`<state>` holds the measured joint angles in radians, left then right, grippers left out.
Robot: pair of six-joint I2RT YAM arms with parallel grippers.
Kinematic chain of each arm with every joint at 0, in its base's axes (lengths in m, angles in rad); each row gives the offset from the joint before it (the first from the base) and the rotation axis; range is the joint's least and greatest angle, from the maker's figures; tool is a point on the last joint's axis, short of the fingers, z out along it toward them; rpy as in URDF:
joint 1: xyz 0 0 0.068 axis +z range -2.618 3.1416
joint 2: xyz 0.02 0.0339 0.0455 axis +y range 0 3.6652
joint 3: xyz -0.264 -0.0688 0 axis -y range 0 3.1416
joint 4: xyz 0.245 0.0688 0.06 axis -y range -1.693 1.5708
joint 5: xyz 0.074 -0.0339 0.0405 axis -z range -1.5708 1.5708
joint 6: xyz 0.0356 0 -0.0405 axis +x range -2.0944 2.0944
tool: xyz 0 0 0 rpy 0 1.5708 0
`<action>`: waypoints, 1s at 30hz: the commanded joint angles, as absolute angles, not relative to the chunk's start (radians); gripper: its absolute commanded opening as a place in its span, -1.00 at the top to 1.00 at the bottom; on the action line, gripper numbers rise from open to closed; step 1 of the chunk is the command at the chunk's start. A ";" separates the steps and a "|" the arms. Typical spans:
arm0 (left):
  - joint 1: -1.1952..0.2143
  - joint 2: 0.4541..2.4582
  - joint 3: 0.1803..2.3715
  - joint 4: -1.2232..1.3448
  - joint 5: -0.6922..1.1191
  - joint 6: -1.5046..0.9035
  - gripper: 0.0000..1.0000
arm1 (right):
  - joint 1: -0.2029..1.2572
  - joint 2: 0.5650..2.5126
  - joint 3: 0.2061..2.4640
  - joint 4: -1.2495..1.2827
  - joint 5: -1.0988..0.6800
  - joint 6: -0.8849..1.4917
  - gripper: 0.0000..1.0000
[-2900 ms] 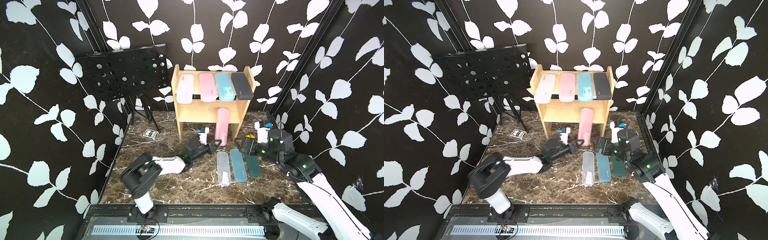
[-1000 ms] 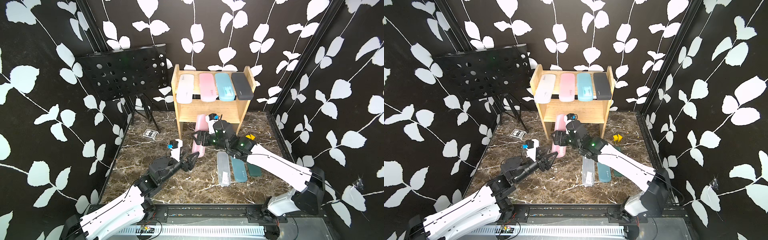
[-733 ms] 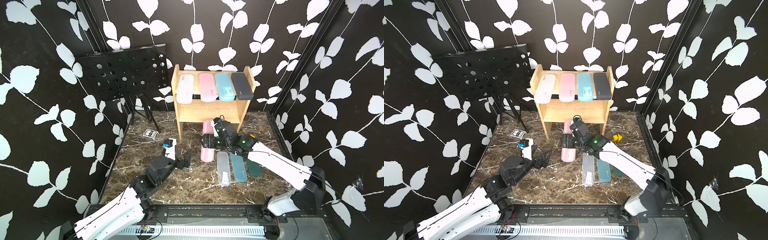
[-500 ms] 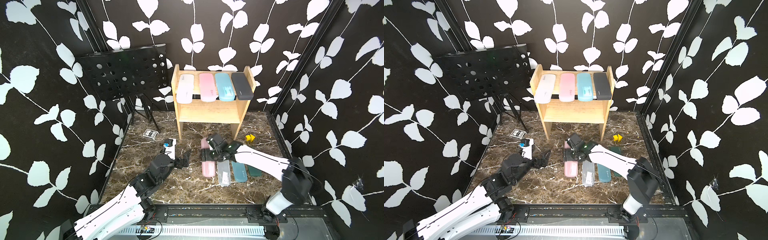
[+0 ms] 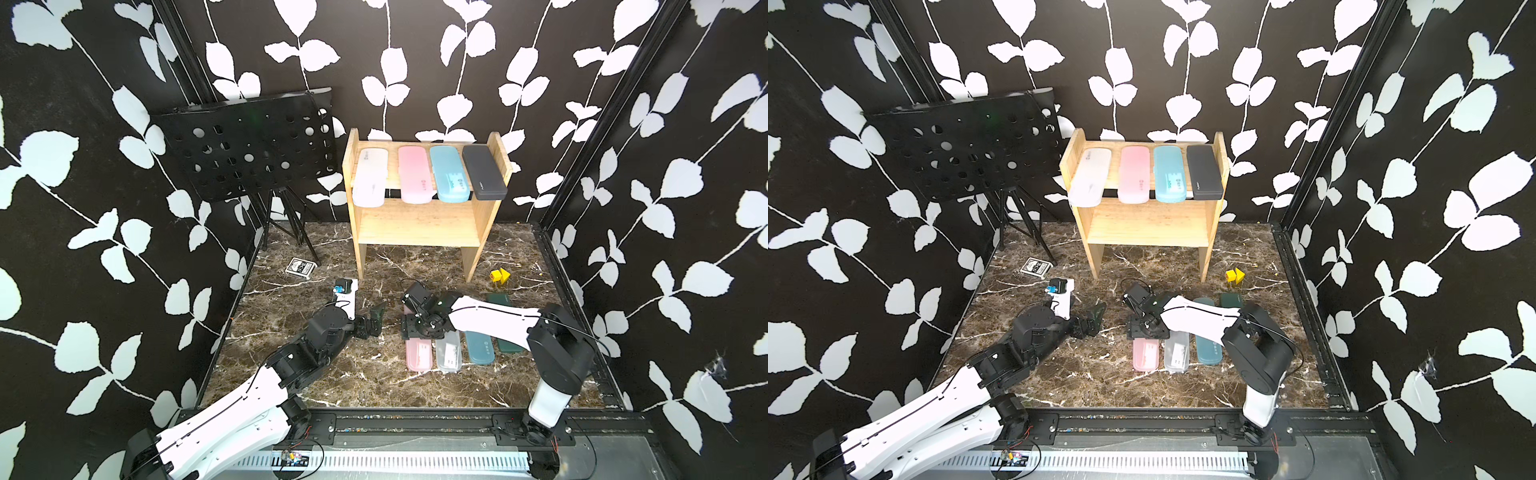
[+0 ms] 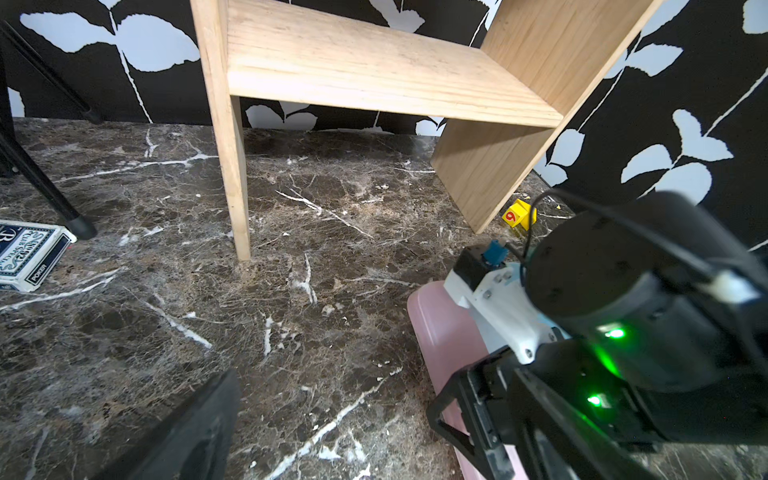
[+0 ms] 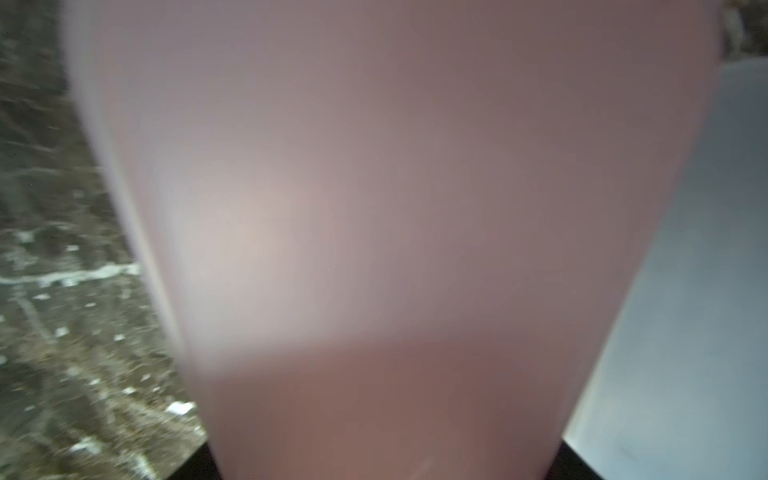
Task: Remove the pencil cases from the shelf
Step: Place the pencil case at the center of the board, then pick up the pencil case from the shelf.
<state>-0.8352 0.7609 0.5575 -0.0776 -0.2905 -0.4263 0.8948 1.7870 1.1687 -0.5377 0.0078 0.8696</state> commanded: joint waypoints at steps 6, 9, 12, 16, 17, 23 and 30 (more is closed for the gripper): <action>-0.833 0.744 0.548 -0.101 -0.285 -0.433 -0.97 | 0.896 1.829 1.221 -0.573 0.066 0.885 -0.57; -0.831 0.743 0.553 -0.105 -0.284 -0.435 -0.97 | 0.897 1.842 1.238 -0.584 0.072 0.877 -0.74; -0.829 0.742 0.571 -0.133 -0.294 -0.454 -0.97 | 0.897 1.837 1.238 -0.579 0.081 0.877 -0.86; -0.824 0.749 0.601 -0.164 -0.294 -0.468 -0.97 | 0.897 1.803 1.244 -0.576 0.098 0.861 -0.92; -0.824 0.749 0.610 -0.166 -0.291 -0.471 -0.97 | 0.899 1.784 1.246 -0.577 0.104 0.854 -0.93; -0.809 0.737 0.691 -0.143 -0.235 -0.533 -0.97 | 0.921 1.571 1.248 -0.566 0.213 0.787 -0.99; -0.709 0.783 0.825 0.097 -0.105 -0.812 -0.97 | 0.886 1.376 1.211 -0.627 0.284 0.755 -0.99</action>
<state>-0.7464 0.7662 0.7685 -0.0620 -0.1776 -0.6601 0.9043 1.3891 1.2060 -0.5671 0.2249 0.7811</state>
